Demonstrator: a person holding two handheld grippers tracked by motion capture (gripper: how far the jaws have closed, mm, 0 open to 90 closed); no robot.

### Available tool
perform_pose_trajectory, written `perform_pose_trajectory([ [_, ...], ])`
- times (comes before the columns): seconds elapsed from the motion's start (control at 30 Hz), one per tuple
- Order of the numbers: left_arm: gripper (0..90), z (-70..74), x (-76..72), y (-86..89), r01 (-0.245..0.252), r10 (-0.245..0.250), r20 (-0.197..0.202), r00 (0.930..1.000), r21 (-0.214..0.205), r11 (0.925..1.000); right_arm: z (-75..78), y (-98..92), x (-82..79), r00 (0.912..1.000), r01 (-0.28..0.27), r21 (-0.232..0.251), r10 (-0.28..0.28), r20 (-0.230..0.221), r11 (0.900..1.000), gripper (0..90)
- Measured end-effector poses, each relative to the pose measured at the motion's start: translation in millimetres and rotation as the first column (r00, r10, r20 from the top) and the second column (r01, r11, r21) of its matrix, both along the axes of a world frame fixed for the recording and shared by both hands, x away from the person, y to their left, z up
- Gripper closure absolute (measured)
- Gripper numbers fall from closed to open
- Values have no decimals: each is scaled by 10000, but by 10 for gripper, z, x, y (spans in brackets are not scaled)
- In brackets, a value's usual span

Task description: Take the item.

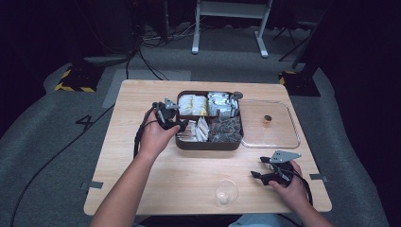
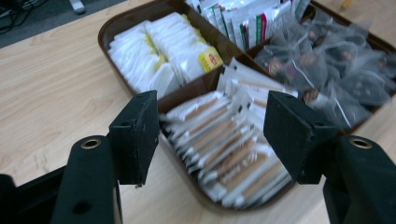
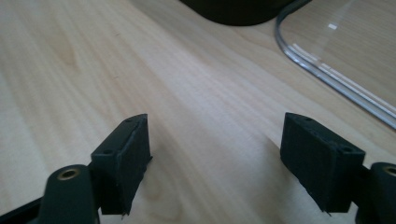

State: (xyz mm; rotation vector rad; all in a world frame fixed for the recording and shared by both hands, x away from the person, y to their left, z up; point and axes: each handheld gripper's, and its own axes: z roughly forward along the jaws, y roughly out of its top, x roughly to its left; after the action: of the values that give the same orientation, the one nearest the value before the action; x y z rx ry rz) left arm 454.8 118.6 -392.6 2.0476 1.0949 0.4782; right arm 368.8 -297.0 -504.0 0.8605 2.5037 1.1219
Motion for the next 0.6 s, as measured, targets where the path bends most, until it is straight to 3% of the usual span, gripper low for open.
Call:
perform_pose_trajectory([
  [0.17, 370, 25, 143, -95, 7, -6, 83, 10000, -124, 9999, 0, -3, 71, 9998, 203, -5, -203, 27, 9998, 250],
  [0.33, 370, 15, 285, -182, 10, -11, 141, 9999, 132, 9999, 0, -2, 71, 9998, 212, -4, -212, 35, 9998, 251],
  [0.6, 372, 6, 513, -237, -161, 164, 207, 9997, -155, 9998, 0, 9, 75, 9997, 243, 4, -243, 27, 9997, 253],
])
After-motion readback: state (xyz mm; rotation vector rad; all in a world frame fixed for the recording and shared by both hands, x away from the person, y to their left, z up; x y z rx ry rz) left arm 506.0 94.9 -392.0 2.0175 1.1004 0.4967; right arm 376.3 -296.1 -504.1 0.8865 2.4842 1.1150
